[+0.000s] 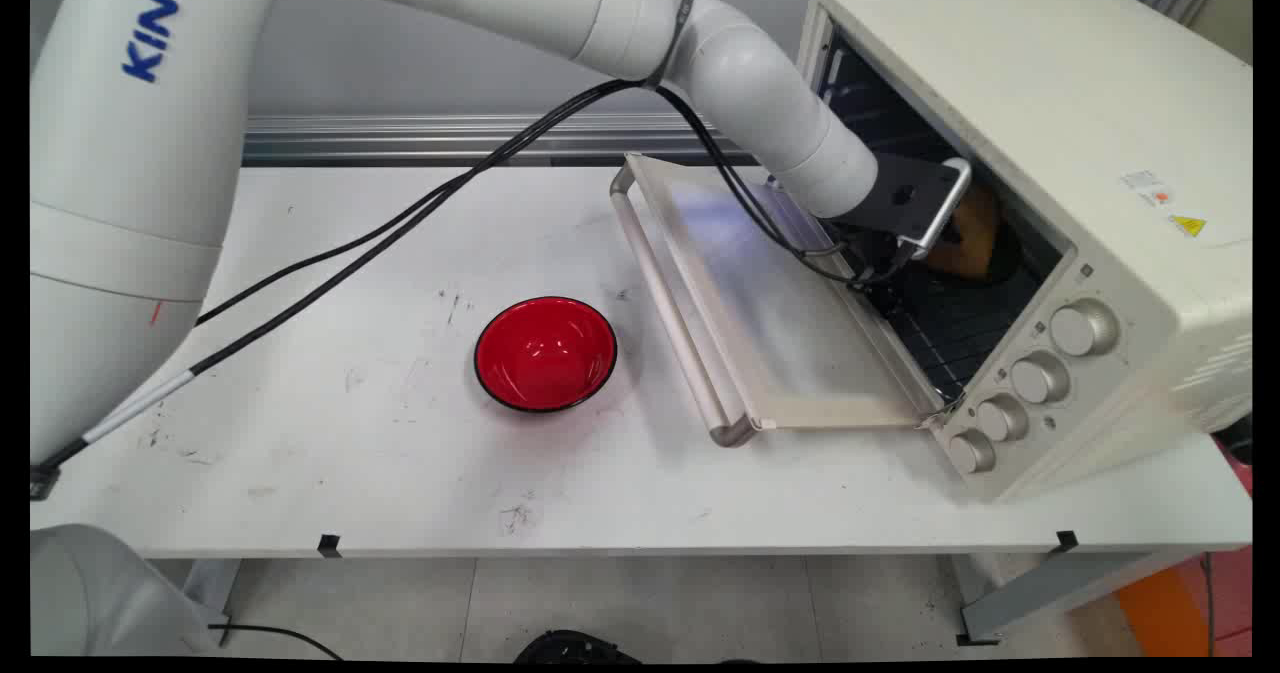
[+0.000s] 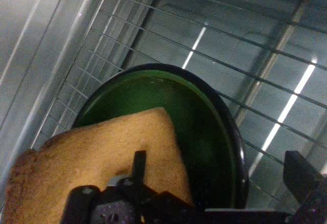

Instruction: Close the oven

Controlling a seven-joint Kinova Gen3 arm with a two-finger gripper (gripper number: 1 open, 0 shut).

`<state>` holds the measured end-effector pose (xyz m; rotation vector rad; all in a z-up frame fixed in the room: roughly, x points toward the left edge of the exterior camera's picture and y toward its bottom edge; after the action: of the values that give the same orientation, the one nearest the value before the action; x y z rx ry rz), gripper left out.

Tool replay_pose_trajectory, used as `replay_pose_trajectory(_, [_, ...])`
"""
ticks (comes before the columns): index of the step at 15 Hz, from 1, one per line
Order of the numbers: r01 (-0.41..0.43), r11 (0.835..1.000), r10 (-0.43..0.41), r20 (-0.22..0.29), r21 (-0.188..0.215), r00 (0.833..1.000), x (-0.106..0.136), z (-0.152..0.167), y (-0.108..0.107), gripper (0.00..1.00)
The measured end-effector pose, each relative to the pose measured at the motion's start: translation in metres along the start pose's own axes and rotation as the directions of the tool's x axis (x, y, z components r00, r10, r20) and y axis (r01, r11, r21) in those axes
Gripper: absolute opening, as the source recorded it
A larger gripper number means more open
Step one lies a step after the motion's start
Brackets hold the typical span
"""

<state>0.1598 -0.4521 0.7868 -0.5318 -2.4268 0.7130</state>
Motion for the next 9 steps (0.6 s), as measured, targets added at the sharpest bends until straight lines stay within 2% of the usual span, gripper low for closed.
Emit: replay_pose_trajectory(9, [0.028, 1.000, -0.028, -0.011, 0.000, 1.000, -0.007, -0.040, 0.015, 1.00])
